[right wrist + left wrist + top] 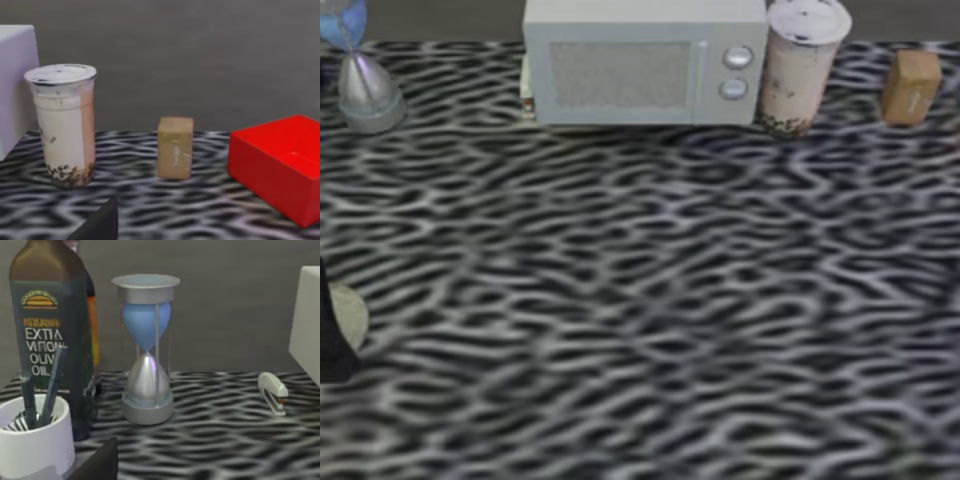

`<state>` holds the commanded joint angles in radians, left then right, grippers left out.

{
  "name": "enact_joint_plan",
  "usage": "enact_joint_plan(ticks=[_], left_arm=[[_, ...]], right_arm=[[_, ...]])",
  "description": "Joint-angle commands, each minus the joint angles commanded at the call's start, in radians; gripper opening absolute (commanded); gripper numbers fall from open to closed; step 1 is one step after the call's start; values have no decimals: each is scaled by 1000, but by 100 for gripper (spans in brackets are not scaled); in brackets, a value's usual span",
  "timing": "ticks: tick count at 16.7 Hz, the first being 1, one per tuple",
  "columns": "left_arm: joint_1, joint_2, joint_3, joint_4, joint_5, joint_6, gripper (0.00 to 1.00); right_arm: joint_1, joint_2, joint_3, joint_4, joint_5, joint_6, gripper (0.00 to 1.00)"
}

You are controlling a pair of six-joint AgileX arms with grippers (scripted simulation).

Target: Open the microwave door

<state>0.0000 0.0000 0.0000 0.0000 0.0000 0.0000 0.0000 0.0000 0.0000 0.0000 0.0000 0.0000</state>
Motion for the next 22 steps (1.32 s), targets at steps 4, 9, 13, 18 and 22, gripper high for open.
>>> enact_joint_plan(ticks=[4, 9, 13, 18, 22], left_arm=[[-16, 31, 30, -3, -14, -7, 100], [-136, 294, 257, -26, -121, -65, 100], [-281, 663, 549, -46, -252, -142, 100], [-486, 1199, 964, -65, -435, -256, 100], [-637, 1607, 1273, -81, -568, -339, 100]], right_arm=[[0, 0, 0, 0, 0, 0, 100], [0, 0, 0, 0, 0, 0, 100], [0, 0, 0, 0, 0, 0, 100], [0, 0, 0, 0, 0, 0, 100], [0, 0, 0, 0, 0, 0, 100]])
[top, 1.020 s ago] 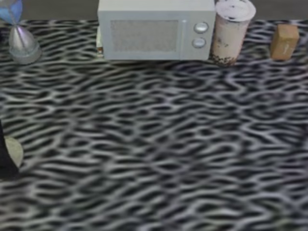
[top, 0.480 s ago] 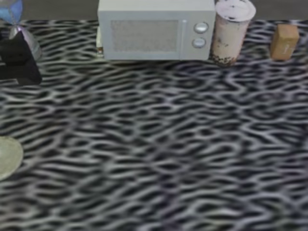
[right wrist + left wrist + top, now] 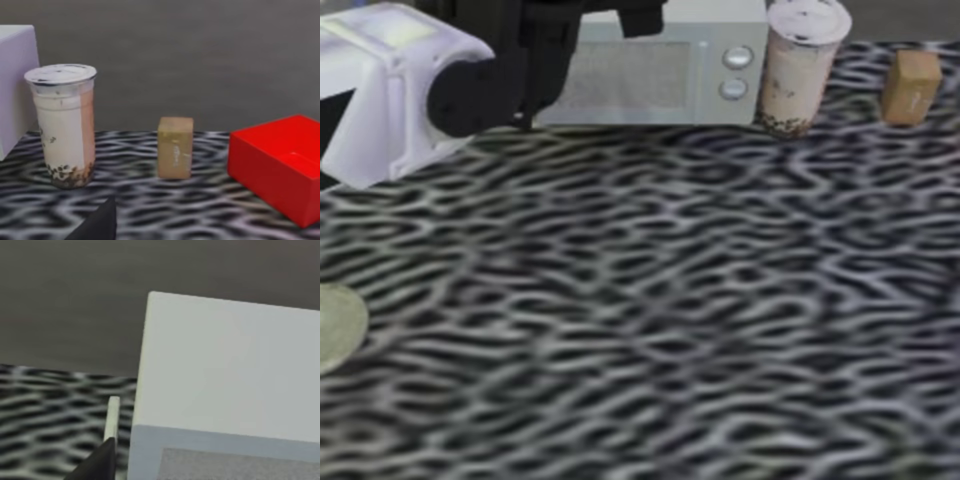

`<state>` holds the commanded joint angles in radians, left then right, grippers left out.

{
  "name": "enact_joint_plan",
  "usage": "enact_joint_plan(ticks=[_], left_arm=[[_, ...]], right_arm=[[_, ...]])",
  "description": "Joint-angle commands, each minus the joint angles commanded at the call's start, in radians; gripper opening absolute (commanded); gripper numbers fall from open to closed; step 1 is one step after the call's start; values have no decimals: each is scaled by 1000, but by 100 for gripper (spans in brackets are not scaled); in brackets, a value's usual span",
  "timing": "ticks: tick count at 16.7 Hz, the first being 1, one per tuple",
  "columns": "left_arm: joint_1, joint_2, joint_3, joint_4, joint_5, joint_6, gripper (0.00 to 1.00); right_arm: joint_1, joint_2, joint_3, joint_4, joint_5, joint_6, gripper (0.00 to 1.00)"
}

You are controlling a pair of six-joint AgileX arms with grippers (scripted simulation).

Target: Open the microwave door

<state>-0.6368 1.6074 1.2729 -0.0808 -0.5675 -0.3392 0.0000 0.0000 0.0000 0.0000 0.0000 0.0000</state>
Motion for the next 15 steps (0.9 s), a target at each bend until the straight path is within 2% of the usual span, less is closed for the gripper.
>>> enact_joint_plan(ticks=[4, 7, 15], left_arm=[[-115, 312, 223, -23, -101, -57, 100], [-167, 442, 313, -39, -146, -79, 100], [-176, 478, 335, -43, -155, -82, 100]], right_arm=[[0, 0, 0, 0, 0, 0, 100], [0, 0, 0, 0, 0, 0, 100], [0, 0, 0, 0, 0, 0, 100]])
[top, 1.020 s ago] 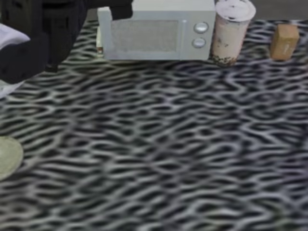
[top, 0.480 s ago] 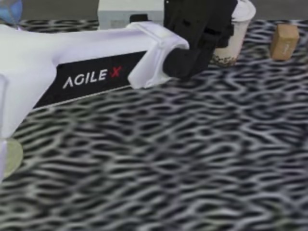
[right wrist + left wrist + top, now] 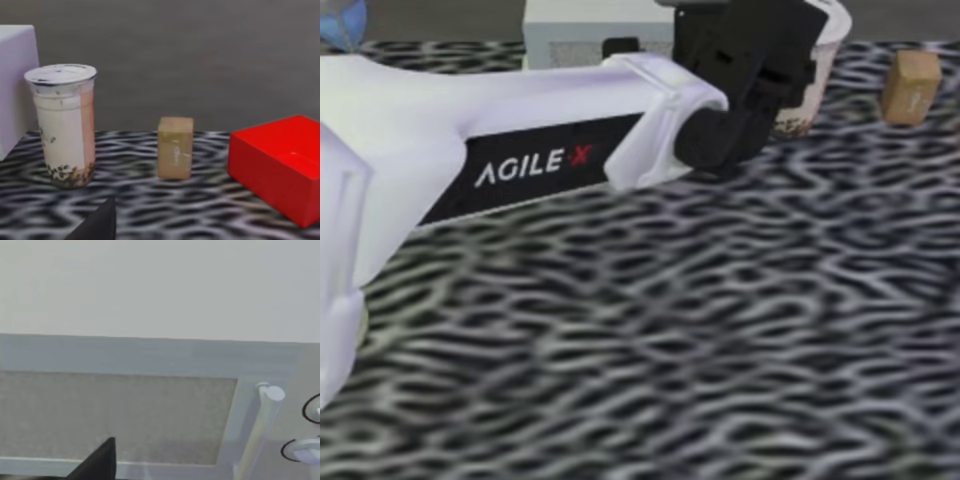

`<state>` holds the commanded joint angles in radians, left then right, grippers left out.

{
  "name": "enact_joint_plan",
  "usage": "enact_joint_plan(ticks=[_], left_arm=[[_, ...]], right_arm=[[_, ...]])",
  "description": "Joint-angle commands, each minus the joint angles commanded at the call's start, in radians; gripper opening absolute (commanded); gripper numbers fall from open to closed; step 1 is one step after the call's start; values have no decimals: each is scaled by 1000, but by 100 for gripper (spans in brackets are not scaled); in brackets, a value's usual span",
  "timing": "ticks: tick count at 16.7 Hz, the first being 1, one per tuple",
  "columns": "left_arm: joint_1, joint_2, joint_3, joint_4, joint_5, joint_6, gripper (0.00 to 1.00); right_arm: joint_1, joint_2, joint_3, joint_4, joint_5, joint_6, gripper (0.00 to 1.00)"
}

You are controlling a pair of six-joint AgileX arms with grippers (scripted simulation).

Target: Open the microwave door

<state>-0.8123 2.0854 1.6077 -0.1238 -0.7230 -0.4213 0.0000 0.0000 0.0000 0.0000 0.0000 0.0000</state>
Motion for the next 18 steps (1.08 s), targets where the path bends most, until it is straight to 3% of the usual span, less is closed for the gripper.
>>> enact_joint_plan(ticks=[9, 13, 18], left_arm=[[95, 227, 229, 44, 85, 70, 100], [99, 234, 236, 45, 88, 72, 100], [99, 234, 236, 45, 88, 72, 62]], right_arm=[[0, 0, 0, 0, 0, 0, 100], [0, 0, 0, 0, 0, 0, 100], [0, 0, 0, 0, 0, 0, 100]])
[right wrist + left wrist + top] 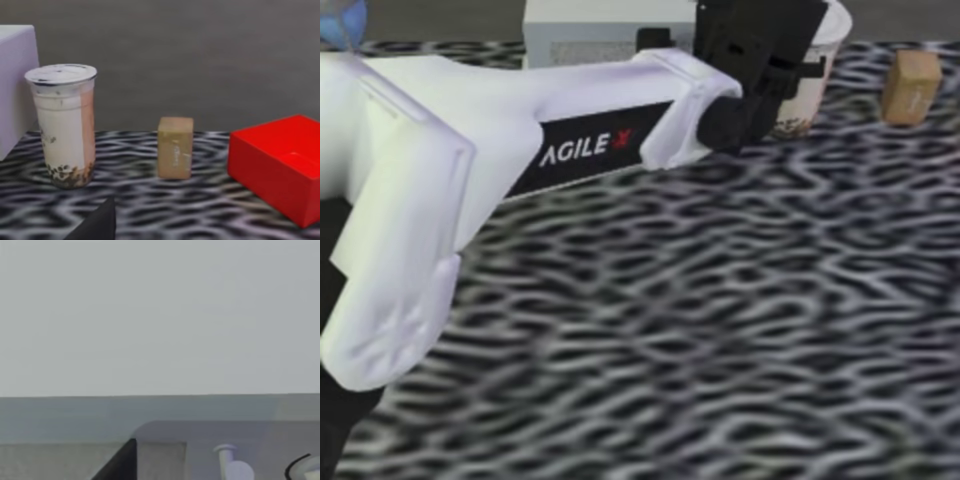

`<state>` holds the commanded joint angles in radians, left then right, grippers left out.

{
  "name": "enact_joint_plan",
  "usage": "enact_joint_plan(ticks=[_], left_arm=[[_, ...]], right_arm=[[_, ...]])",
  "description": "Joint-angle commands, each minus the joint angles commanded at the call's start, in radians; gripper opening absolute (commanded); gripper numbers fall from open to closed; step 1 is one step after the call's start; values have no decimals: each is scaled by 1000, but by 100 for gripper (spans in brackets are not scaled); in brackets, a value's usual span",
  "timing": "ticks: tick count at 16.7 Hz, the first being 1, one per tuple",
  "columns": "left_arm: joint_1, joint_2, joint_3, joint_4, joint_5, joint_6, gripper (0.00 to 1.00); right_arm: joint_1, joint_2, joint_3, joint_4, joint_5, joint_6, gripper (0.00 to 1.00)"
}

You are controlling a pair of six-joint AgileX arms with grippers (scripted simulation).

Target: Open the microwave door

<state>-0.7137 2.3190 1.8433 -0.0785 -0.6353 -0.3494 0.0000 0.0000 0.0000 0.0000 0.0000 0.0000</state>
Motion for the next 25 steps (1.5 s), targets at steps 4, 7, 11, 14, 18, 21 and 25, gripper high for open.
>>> enact_joint_plan(ticks=[4, 7, 11, 14, 18, 21, 25], left_arm=[[0, 0, 0, 0, 0, 0, 32], [0, 0, 0, 0, 0, 0, 10], [0, 0, 0, 0, 0, 0, 0], [0, 0, 0, 0, 0, 0, 0], [-56, -26, -51, -8, -2, 1, 0], [-44, -59, -100, 19, -19, -12, 0], [-36, -83, -138, 40, -32, -24, 0]], right_arm=[[0, 0, 0, 0, 0, 0, 100], [0, 0, 0, 0, 0, 0, 100], [0, 0, 0, 0, 0, 0, 100], [0, 0, 0, 0, 0, 0, 100], [0, 0, 0, 0, 0, 0, 100], [0, 0, 0, 0, 0, 0, 100], [0, 0, 0, 0, 0, 0, 100]])
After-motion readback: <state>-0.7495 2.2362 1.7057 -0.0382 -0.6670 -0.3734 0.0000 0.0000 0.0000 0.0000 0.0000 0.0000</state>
